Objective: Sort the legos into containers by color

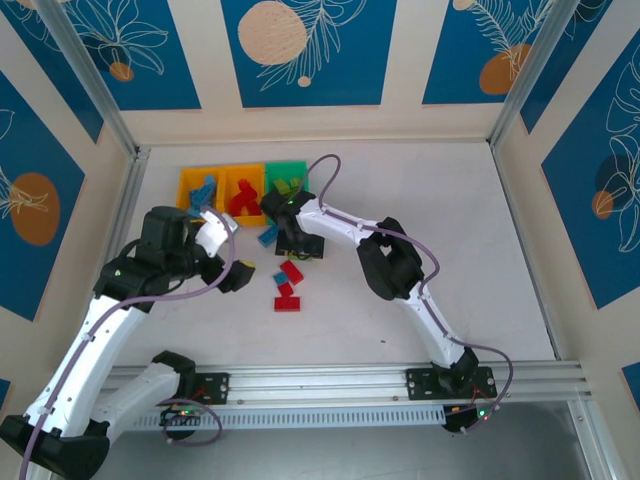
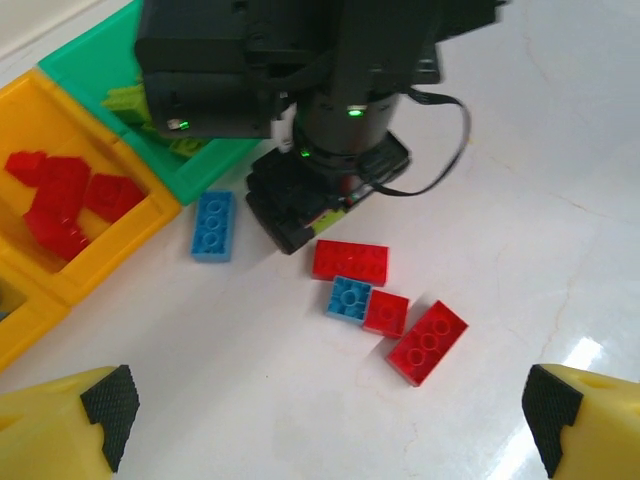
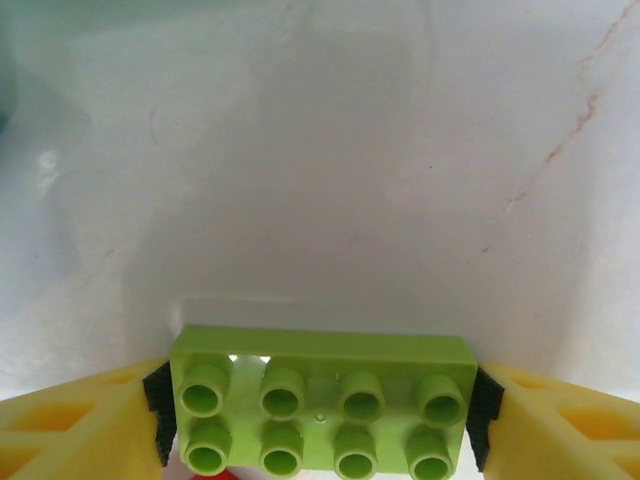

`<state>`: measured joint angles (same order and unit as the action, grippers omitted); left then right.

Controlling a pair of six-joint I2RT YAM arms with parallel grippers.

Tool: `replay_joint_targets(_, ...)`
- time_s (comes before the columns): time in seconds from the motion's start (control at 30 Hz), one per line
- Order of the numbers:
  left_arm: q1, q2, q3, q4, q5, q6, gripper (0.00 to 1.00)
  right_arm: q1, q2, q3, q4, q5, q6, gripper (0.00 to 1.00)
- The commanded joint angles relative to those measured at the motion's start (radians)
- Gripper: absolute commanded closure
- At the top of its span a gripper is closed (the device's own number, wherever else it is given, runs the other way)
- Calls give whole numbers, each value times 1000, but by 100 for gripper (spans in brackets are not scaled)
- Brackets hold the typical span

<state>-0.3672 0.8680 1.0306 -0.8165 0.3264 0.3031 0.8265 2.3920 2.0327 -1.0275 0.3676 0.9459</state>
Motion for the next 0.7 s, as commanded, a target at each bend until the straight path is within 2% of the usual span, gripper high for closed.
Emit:
replay_joint_targets(0.0,-9,-44,-28,-63,188,169,0,-1,6,-16,-36,-18,10,29)
replay_joint_targets(0.1,-9,-69,-41,-80,222,231,0,-15,-55,-53,-16,-17,0,34)
replay_joint_targets(0.2,-10,-76,-46,-77,252,239,0,-32,-175,-143,75,-19,0,38)
replay_joint_targets(0.37,-10,-75,-82,20,212,149,0,-43,-304,-184,196,85,-69,38)
replay_joint_targets(0.53,-10,-48,-110,161,79,-38,0,-90,-206,-5,260,156,-190,38)
replay_joint_targets(0.67,-10,-31,-109,199,19,-157,0,-122,-62,198,302,142,-301,38)
